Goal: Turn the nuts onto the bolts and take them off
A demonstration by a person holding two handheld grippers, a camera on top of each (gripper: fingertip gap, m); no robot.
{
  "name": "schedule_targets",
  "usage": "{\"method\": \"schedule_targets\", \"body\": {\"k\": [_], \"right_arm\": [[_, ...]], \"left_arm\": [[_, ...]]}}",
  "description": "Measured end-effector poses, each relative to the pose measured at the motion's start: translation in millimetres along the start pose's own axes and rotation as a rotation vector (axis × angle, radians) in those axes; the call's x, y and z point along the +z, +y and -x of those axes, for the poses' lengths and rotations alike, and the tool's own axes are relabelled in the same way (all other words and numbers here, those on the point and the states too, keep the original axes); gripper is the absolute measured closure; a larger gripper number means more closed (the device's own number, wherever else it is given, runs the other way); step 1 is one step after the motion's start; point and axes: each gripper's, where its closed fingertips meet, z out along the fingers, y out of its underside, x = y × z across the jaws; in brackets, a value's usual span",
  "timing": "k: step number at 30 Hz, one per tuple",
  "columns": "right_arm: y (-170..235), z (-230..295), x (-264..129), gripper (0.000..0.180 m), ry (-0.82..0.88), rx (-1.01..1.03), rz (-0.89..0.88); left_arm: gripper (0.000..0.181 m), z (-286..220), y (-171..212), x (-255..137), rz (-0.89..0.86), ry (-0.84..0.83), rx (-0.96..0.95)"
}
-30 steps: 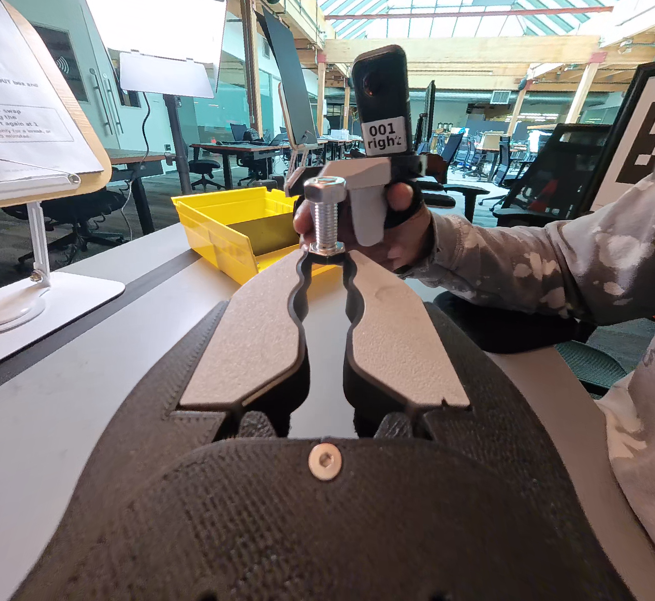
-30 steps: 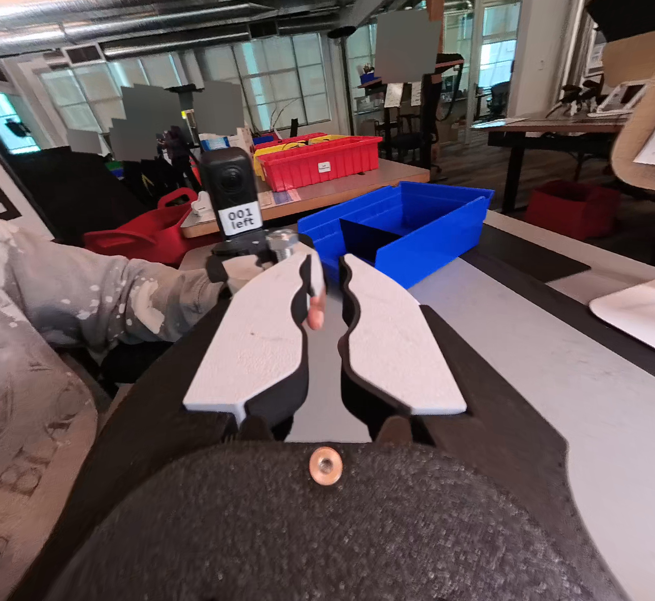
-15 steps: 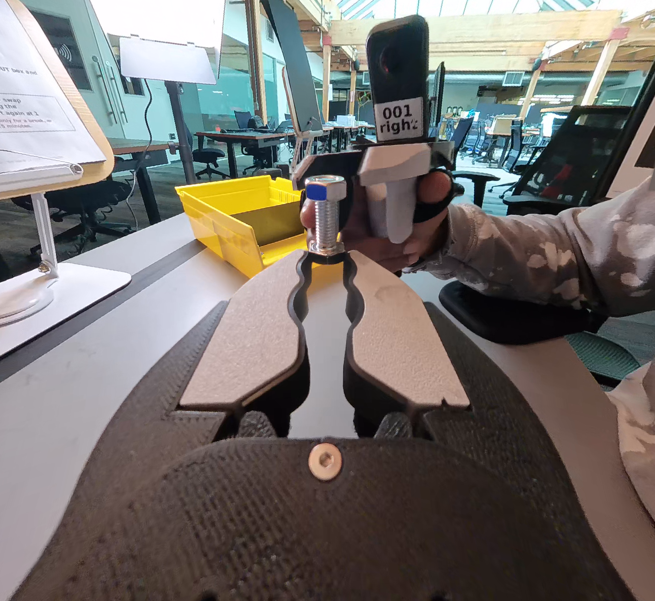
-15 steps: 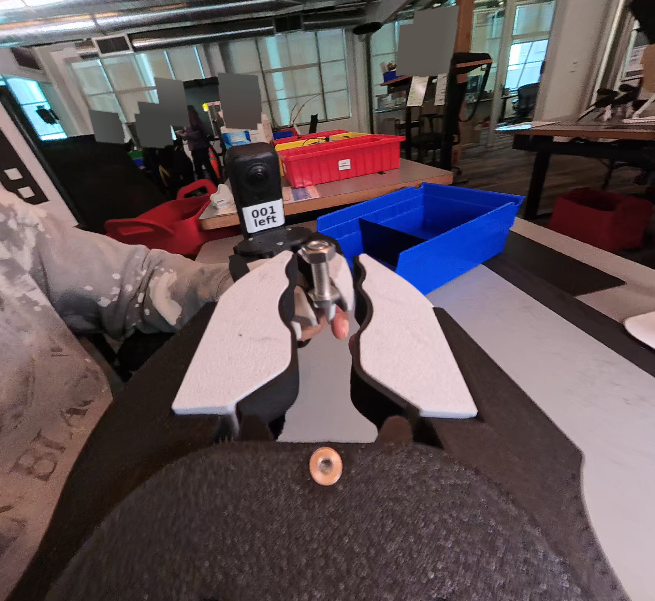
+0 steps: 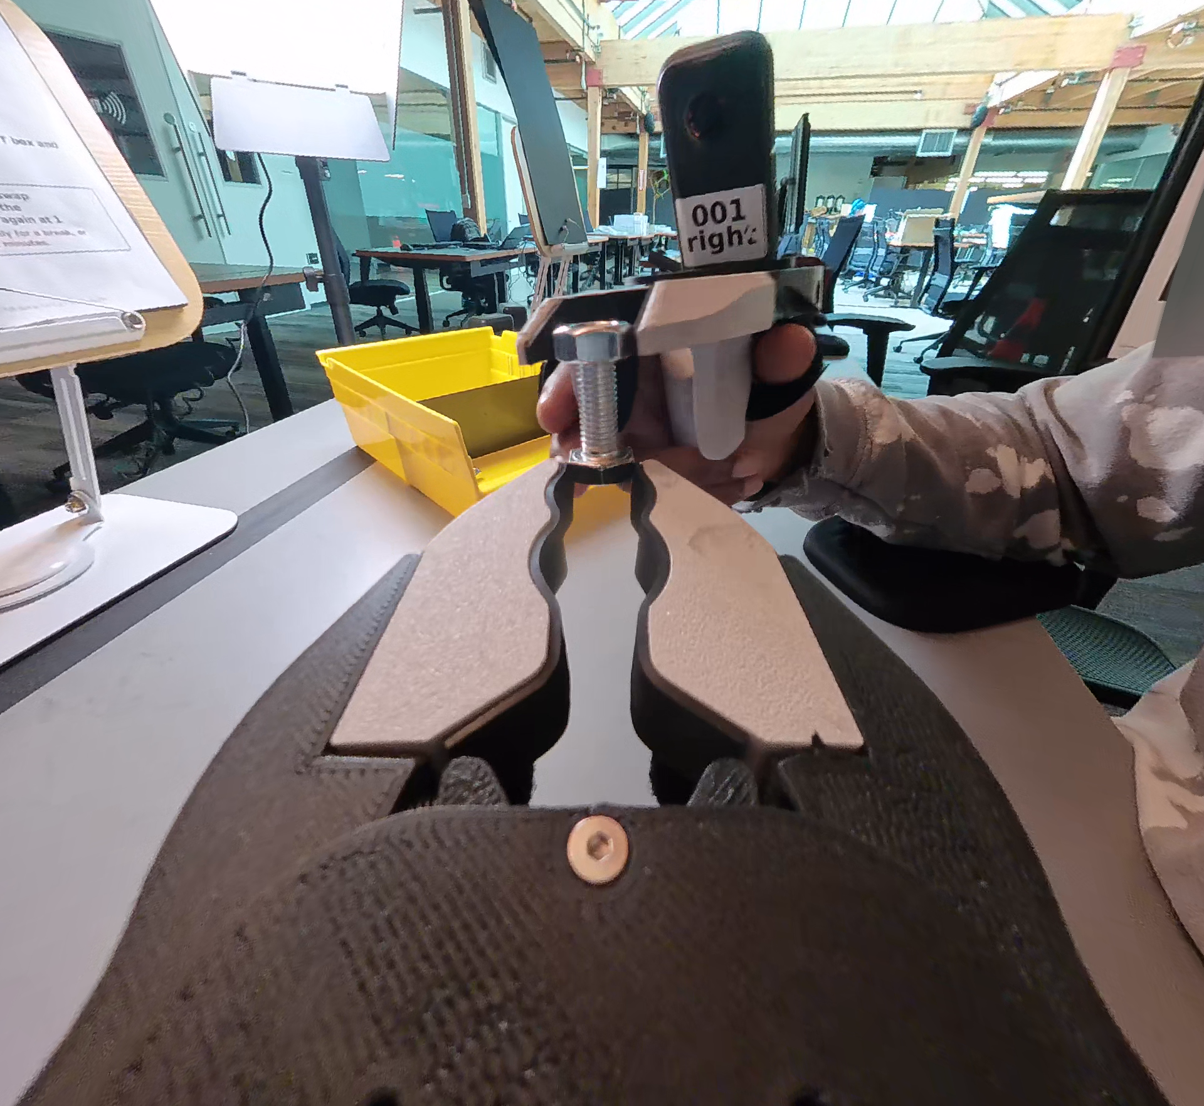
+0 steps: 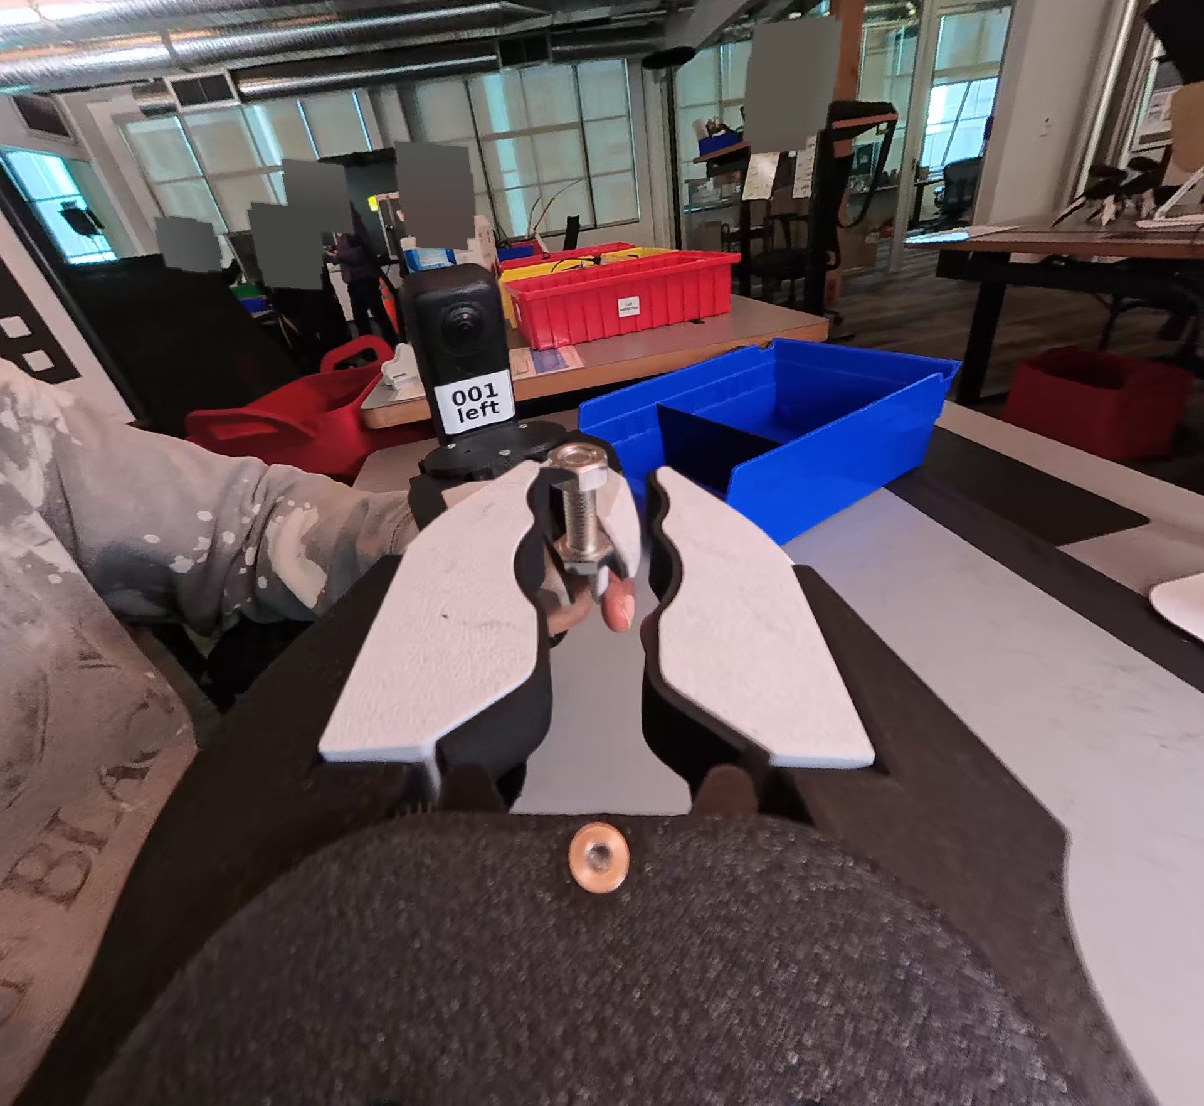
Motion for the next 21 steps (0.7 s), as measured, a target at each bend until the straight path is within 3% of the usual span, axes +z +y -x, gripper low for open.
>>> {"method": "schedule_targets", "body": {"k": [1,2,4,11,13,16,21], "right_arm": [[-2,-3,-2,0.153,0.004,0.009,-0.011],[-4,-11,-6,0.168,0.036,0.034,-0.021],[-10,-23,-15,0.170,0.081,0.064,-0.059],[-5,4,0,0.151,-0.008,0.031,-0.019],[-5,3,0,0.153,0.008,0.008,-0.018],[-11,-11,-9,0.171,0.064,0.033,-0.056],[-11,-1,-6,0.157,0.014,0.030,-0.055]], "left_arm": [[0.163,1,-2,-1,-0.012,0.000,-0.011],[0.163,0,-6,-3,-0.034,0.018,-0.026],[0.163,1,-12,-6,-0.065,0.018,-0.028],[0.163,-1,-2,0,-0.024,0.012,-0.021],[0.163,-3,-5,-1,-0.038,0.023,-0.026],[0.163,-2,-13,-6,-0.082,0.033,-0.038],[0.163,1,-8,-4,-0.053,0.016,-0.035]]}}
